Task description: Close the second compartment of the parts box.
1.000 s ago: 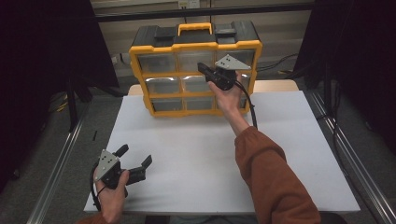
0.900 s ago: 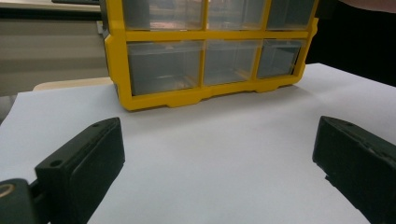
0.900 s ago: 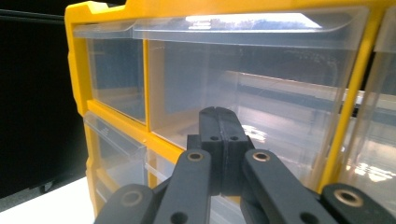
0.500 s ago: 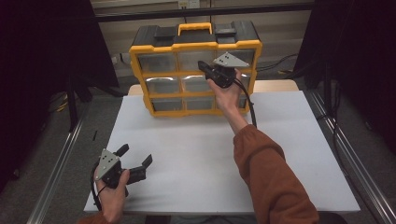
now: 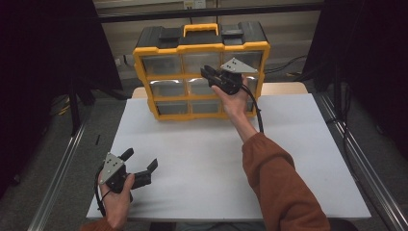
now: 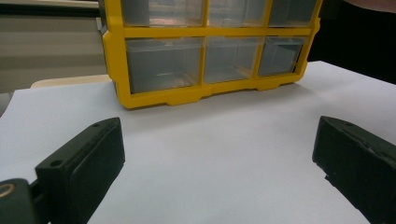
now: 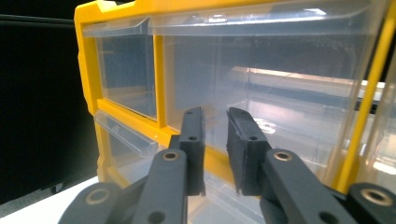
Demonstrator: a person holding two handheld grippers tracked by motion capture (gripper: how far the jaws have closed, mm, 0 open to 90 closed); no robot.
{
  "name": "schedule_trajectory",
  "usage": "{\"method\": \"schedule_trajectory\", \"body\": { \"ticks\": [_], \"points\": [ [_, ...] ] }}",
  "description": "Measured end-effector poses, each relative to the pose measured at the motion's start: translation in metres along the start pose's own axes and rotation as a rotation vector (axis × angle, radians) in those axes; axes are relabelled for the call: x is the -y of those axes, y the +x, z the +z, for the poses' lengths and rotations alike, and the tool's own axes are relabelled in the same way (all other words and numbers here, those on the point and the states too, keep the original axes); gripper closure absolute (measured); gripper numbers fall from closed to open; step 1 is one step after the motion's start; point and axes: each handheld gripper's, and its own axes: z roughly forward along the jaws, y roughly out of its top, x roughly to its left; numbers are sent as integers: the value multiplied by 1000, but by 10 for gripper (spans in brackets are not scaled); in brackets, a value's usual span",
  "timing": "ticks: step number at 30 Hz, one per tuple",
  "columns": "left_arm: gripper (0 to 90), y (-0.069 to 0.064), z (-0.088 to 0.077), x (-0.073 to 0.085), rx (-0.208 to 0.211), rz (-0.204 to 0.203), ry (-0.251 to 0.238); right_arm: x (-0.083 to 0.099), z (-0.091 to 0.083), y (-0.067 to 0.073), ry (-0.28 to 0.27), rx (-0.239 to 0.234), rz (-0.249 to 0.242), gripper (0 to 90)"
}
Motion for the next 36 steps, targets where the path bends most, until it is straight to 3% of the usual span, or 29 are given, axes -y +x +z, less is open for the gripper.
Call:
{"method": "schedule_trajectory", "body": {
  "ticks": [6,10,18,22,29,36],
  "points": [
    [25,1,-4,0,-2,4,-2,4,-9,5,-4,5,-3,608],
    [25,0,-3,0,5,-5,-14,3,-16,9,-22,-13,61,443],
    [25,1,-4,0,4,6,-4,8,-27,7,35,-1,51,227],
    [25,1,-4,0,-2,2,3,14,-36,5,62,0,30,157],
    [25,1,-2,0,-4,-1,2,19,-50,5,55,32,54,5],
    [25,1,-3,0,-9,-1,4,28,-64,9,60,50,55,3]
  ]
}}
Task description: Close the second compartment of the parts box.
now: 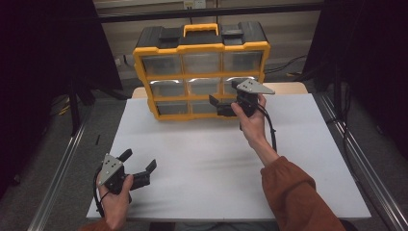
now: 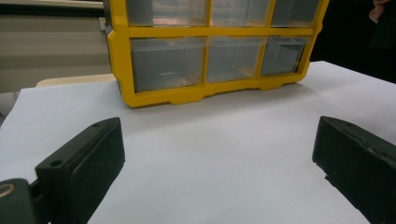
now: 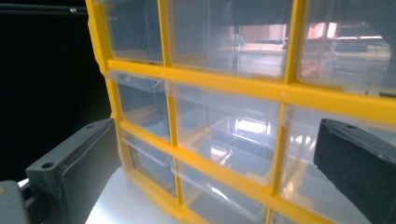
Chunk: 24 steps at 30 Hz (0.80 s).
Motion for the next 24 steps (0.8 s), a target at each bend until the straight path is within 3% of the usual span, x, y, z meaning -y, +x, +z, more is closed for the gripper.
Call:
{"method": "schedule_trajectory", "body": {
  "ticks": [3,7,16,17,21,23,24],
  "points": [
    [25,0,0,0,-2,7,5,4,-8,-1,9,3,9,18],
    [28,-1,2,0,1,-12,-10,10,-16,-1,16,72,-19,16],
    [28,0,2,0,3,-1,-1,24,-34,-11,40,91,-9,8],
    [28,1,2,0,10,22,13,27,-38,-13,47,95,-6,13],
    [28,-2,5,-1,4,1,5,33,-48,-15,79,118,-31,21],
    [28,-2,7,0,14,-10,-7,36,-54,-17,81,111,-19,17],
    [28,-1,7,-1,16,2,1,38,-57,-17,78,120,-19,17]
  ]
}}
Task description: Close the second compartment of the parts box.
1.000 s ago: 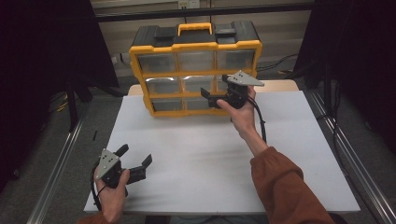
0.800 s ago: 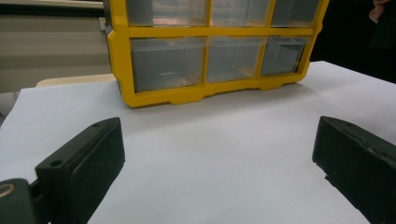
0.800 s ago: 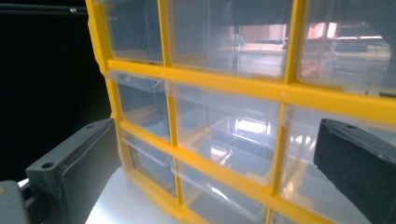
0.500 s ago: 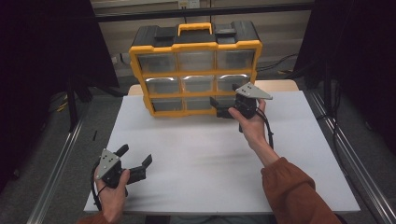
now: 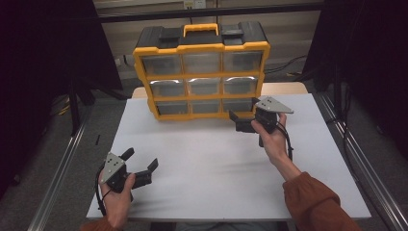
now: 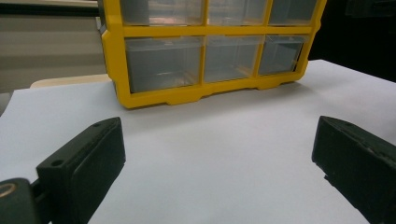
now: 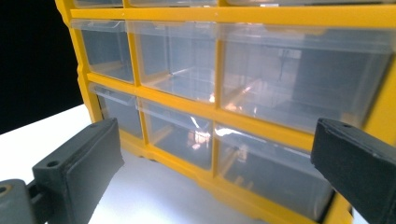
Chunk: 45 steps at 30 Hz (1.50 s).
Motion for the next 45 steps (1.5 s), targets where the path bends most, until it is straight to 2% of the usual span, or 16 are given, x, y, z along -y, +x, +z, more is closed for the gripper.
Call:
{"method": "schedule_trajectory", "body": {
  "ticks": [2,3,9,14,16,17,18,23,25,27,28,31,32,37,40,45],
  "points": [
    [28,0,0,0,-5,12,14,3,-6,-1,-2,-1,-1,17],
    [28,-1,1,0,-8,1,-2,5,-8,-1,-4,2,1,17],
    [28,0,0,-1,1,5,8,11,-20,-1,5,10,-22,17],
    [28,-1,1,-1,-3,6,8,17,-33,-3,7,14,-14,17],
    [28,0,0,0,2,25,13,19,-39,-3,4,39,-17,17],
    [28,0,0,0,2,25,13,20,-41,-3,8,42,-12,17],
    [28,-1,0,0,-2,4,0,21,-44,-3,8,33,-3,17],
    [28,0,-2,0,-6,9,9,24,-58,-5,-2,45,-4,18],
    [28,-1,0,0,5,-1,-6,26,-64,-5,2,53,-14,19],
    [28,-1,-1,0,-2,3,-4,30,-69,-6,11,55,-17,21],
    [28,1,-2,0,-8,28,13,32,-71,-6,16,56,-19,21],
    [28,1,-2,0,-2,25,14,37,-79,-7,23,63,-28,24],
    [28,-1,-2,0,-5,8,4,38,-82,-7,21,60,-24,24],
    [28,0,-3,0,-2,15,4,42,-97,-9,12,79,-12,24],
    [28,1,-5,1,-19,23,14,44,-107,-12,8,91,-12,26],
    [28,1,-7,1,-30,12,4,48,-121,-15,14,113,-14,24]
  ]
}}
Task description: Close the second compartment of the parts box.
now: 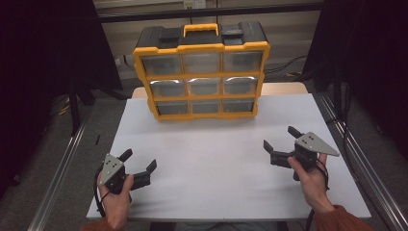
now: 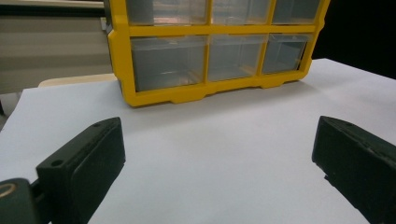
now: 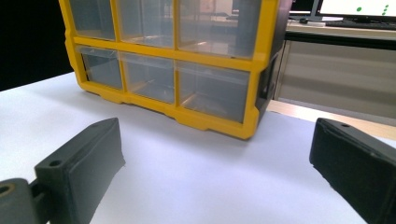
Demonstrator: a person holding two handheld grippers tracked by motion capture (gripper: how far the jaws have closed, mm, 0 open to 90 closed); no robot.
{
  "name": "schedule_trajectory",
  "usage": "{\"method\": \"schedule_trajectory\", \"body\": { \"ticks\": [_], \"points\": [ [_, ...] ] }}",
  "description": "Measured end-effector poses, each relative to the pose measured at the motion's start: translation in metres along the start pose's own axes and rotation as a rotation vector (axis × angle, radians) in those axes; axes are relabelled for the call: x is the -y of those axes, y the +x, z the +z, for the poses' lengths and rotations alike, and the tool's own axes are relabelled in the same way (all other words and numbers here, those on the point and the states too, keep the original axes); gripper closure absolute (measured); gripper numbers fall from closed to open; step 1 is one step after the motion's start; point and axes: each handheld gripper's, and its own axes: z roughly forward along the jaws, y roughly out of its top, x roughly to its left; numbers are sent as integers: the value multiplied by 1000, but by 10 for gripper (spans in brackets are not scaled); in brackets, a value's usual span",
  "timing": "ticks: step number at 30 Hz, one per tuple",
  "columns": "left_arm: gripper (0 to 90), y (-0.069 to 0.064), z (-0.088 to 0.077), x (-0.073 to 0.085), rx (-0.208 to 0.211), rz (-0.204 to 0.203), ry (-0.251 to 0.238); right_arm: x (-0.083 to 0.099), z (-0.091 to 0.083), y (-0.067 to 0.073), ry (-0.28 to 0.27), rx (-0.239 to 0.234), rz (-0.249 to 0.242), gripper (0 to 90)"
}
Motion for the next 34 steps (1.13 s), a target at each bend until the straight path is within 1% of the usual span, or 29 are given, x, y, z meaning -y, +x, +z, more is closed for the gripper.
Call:
{"method": "schedule_trajectory", "body": {
  "ticks": [1,4,6,9,10,11,12,13,14,15,16,17,18,20,21,22,23,25,26,27,28,29,32,33,34],
  "points": [
    [27,0,0,0,0,12,3,1,-3,-1,0,7,-3,24],
    [27,-1,1,0,15,2,-2,5,-11,-5,-5,16,9,25],
    [27,-1,1,0,23,0,-4,7,-17,-6,-1,26,5,30],
    [27,0,0,0,14,-3,-7,11,-26,-6,4,34,-2,29],
    [27,0,0,0,12,1,-1,12,-29,-7,6,38,-1,29],
    [27,0,0,0,12,1,-1,12,-29,-7,6,38,-1,29],
    [27,0,0,1,15,1,-2,14,-32,-9,6,40,-5,29],
    [27,1,-2,0,23,15,6,15,-35,-9,5,49,-1,28],
    [28,1,-2,0,21,17,5,17,-40,-12,12,53,-1,28],
    [27,1,-2,0,25,21,3,18,-42,-13,11,58,-4,28],
    [27,1,-2,0,28,21,3,21,-45,-15,12,69,-6,25],
    [27,0,-1,0,28,3,-11,24,-48,-16,21,74,-6,24],
    [25,0,-2,0,24,4,-11,26,-50,-17,23,81,-2,21],
    [25,0,-2,0,21,4,-12,29,-54,-19,29,89,20,17],
    [25,0,-3,0,13,4,-11,31,-55,-20,35,98,27,17],
    [25,0,-3,0,12,8,-7,34,-58,-21,48,92,31,15],
    [25,1,-4,0,21,14,-10,34,-59,-21,56,94,40,14],
    [25,1,-4,0,20,14,-9,35,-64,-23,54,107,46,11],
    [25,1,-4,0,19,19,-3,36,-67,-25,56,106,45,7],
    [25,0,-3,0,26,-6,-18,36,-67,-26,50,109,52,6],
    [25,0,-3,0,29,-7,-18,35,-67,-28,36,120,69,9],
    [25,0,-4,0,26,16,-5,35,-67,-28,32,122,66,9],
    [19,0,-1,0,42,1,1,35,-63,-28,36,118,61,11],
    [19,-1,1,1,51,-12,2,35,-63,-27,40,116,58,11],
    [19,0,2,1,52,4,24,35,-61,-26,41,105,54,10]
  ]
}}
